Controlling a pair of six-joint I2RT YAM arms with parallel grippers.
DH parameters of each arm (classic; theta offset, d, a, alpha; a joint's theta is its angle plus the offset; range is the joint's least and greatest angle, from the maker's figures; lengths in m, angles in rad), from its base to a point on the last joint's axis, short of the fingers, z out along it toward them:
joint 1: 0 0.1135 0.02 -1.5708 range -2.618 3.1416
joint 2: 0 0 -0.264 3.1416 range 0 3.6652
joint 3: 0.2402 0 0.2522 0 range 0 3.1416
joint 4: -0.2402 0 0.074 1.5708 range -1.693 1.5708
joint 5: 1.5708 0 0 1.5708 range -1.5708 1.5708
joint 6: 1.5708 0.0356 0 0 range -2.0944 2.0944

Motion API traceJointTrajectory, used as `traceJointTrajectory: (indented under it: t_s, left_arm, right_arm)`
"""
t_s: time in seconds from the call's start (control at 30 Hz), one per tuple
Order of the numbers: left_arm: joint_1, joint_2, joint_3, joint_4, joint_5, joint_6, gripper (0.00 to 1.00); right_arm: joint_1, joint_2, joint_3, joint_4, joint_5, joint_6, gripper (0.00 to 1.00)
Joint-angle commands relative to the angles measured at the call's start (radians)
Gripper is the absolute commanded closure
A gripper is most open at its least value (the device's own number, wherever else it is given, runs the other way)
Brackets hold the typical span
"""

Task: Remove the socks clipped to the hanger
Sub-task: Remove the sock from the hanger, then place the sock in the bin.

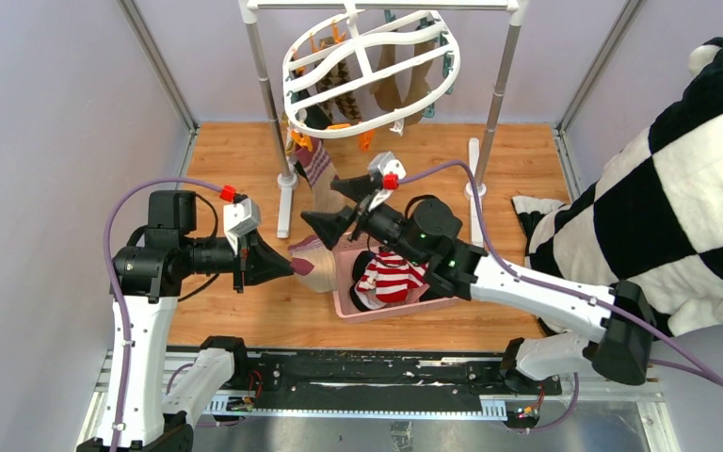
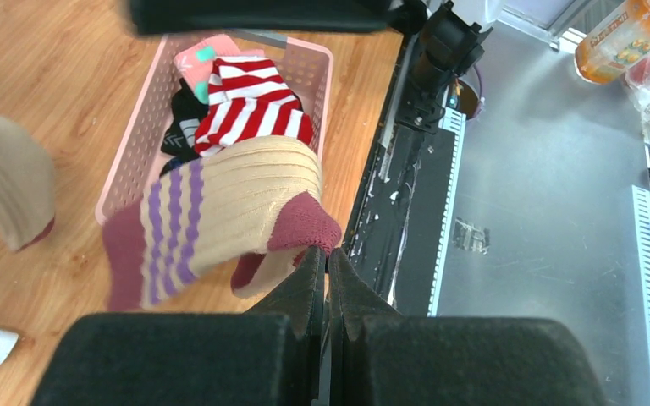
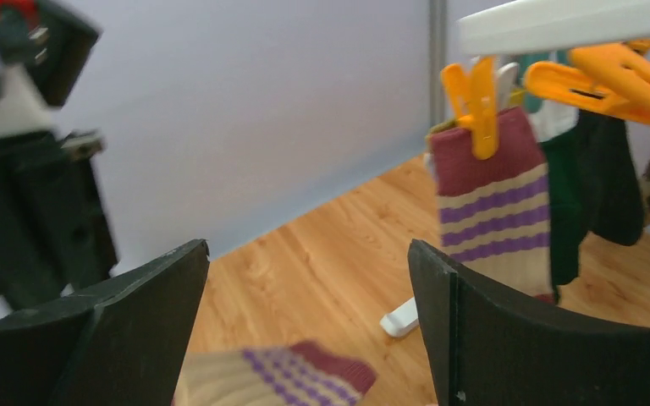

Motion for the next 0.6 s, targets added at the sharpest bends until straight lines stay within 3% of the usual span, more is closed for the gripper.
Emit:
traceJointTrajectory:
  t_s: [0.0, 0.3, 0.43, 0.57]
  left_arm:
    - [0.000, -0.009, 0.028, 0.001, -0.001, 0.019, 1.00]
    - [-0.001, -0.018, 0.041, 0.001, 0.010, -0.003, 1.00]
    - [0.000, -0.024, 0.058, 0.001, 0.007, -0.014, 1.00]
    - [0.000, -0.024, 0.071, 0.001, 0.012, -0.019, 1.00]
  right_arm:
    - [-0.017, -0.104, -0.091, -0.031, -0.347, -0.116, 0.04]
    - [-0.037, -0.059, -0.082, -0.207, -0.771, -0.277, 0.00]
    - [-0.037, 0.007, -0.039, -0.255, -0.884, -0.281, 0.04]
    - [-0.036, 0.050, -0.027, -0.253, -0.926, -0.258, 0.14]
